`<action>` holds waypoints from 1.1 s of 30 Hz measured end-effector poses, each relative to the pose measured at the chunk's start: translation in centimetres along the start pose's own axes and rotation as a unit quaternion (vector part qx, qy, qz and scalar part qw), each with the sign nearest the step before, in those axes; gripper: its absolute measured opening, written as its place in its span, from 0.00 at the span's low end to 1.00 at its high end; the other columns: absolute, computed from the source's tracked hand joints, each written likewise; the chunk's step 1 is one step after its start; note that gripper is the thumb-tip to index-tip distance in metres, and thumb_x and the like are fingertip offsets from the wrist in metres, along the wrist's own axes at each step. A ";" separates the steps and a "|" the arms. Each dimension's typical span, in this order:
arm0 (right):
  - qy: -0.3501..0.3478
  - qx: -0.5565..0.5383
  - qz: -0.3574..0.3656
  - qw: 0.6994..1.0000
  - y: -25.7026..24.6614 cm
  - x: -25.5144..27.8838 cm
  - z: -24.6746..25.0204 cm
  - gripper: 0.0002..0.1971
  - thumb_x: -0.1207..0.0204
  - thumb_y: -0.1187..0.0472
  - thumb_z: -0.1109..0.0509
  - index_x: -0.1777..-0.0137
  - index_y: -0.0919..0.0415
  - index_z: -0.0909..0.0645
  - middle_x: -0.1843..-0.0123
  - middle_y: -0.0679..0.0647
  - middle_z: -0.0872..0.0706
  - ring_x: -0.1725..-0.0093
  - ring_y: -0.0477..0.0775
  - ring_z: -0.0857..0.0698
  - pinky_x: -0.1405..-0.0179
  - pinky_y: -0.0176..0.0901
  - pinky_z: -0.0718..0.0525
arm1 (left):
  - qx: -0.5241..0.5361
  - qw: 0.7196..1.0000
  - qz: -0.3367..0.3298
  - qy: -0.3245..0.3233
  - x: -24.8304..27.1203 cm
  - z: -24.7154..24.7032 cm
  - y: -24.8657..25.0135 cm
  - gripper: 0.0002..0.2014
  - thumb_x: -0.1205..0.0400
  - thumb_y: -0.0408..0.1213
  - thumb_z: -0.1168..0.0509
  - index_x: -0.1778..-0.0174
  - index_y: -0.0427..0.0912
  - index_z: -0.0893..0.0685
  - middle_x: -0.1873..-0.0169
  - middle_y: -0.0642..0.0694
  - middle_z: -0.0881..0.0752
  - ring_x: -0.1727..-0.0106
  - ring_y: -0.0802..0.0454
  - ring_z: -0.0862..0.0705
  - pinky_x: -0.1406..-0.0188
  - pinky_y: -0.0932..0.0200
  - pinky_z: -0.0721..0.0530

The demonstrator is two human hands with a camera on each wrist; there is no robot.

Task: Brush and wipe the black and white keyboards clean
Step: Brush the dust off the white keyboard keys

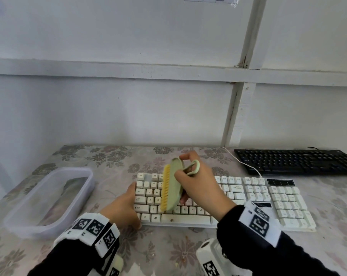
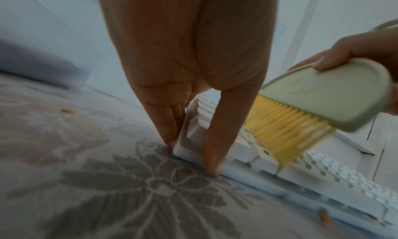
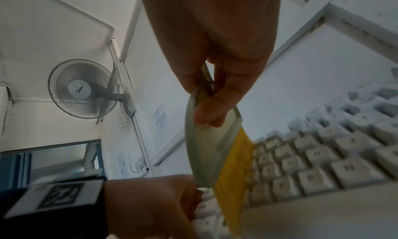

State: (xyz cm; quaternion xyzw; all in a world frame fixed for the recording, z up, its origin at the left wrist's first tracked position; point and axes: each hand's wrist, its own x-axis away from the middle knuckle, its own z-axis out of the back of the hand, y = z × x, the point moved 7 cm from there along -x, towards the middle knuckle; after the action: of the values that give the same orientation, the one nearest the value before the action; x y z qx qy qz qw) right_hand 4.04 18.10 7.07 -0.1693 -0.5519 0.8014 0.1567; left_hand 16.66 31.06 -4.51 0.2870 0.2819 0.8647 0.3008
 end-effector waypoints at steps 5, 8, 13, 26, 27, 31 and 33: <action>-0.077 0.022 -0.026 0.996 1.6 1.1 -2.1 0.08 0.22 0.67 0.38 0.45 0.59 0.30 0.67 0.57 0.21 0.82 0.47 0.23 0.82 0.41 0.18 | 0.013 1.000 -0.009 -0.004 -0.2 0.0 -0.1 0.55 0.40 0.26 0.26 0.22 0.52 0.50 0.42 0.48 0.19 0.40 0.50 0.19 0.39 0.47 0.18; -0.118 0.023 -0.051 0.991 1.8 1.9 -2.1 0.09 0.24 0.66 0.37 0.45 0.59 0.29 0.70 0.54 0.23 0.82 0.49 0.23 0.83 0.40 0.20 | 0.011 1.000 -0.007 -0.002 -0.2 0.0 -0.2 0.55 0.39 0.25 0.25 0.21 0.53 0.51 0.42 0.48 0.18 0.41 0.50 0.19 0.40 0.49 0.17; -0.044 -0.021 -0.025 0.998 -0.1 0.5 -0.6 0.07 0.22 0.68 0.38 0.46 0.62 0.29 0.63 0.65 0.16 0.80 0.55 0.20 0.84 0.40 0.19 | 0.005 1.000 0.000 0.001 -0.2 -0.1 -0.1 0.56 0.39 0.25 0.26 0.22 0.54 0.52 0.41 0.48 0.19 0.41 0.50 0.20 0.39 0.50 0.18; -0.171 0.044 -0.072 0.982 0.5 2.1 -2.6 0.10 0.23 0.65 0.36 0.44 0.60 0.29 0.71 0.53 0.23 0.83 0.53 0.22 0.83 0.41 0.18 | 0.008 1.000 -0.001 0.005 -0.2 0.0 -0.1 0.56 0.40 0.26 0.27 0.21 0.53 0.52 0.41 0.46 0.20 0.40 0.48 0.20 0.40 0.47 0.18; -0.154 0.040 -0.062 0.985 0.0 1.7 -2.3 0.10 0.23 0.65 0.36 0.44 0.61 0.29 0.70 0.55 0.21 0.83 0.54 0.22 0.84 0.40 0.19 | 0.007 1.000 0.002 0.006 -0.3 0.0 -0.2 0.56 0.40 0.26 0.27 0.21 0.53 0.53 0.41 0.46 0.19 0.41 0.48 0.20 0.40 0.46 0.18; -0.055 0.022 -0.006 0.998 -1.4 -0.6 -1.1 0.10 0.22 0.66 0.38 0.42 0.59 0.30 0.57 0.66 0.15 0.81 0.54 0.19 0.84 0.39 0.21 | -0.004 1.000 0.004 0.006 -0.3 0.0 -0.3 0.56 0.39 0.27 0.26 0.21 0.53 0.52 0.40 0.47 0.20 0.40 0.49 0.20 0.38 0.47 0.19; -0.035 0.026 0.016 0.999 -1.4 -1.4 -1.3 0.11 0.21 0.67 0.40 0.41 0.58 0.32 0.56 0.69 0.15 0.79 0.56 0.19 0.82 0.44 0.17 | -0.011 1.000 0.004 0.007 -0.2 0.0 -0.2 0.56 0.39 0.27 0.26 0.21 0.53 0.53 0.39 0.48 0.21 0.39 0.49 0.21 0.37 0.49 0.20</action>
State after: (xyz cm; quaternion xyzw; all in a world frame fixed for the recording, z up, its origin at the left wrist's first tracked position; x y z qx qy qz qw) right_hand 5.96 19.10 8.10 -0.1459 -0.5333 0.8233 0.1285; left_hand 16.88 31.04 -4.70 0.2785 0.2735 0.8709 0.2986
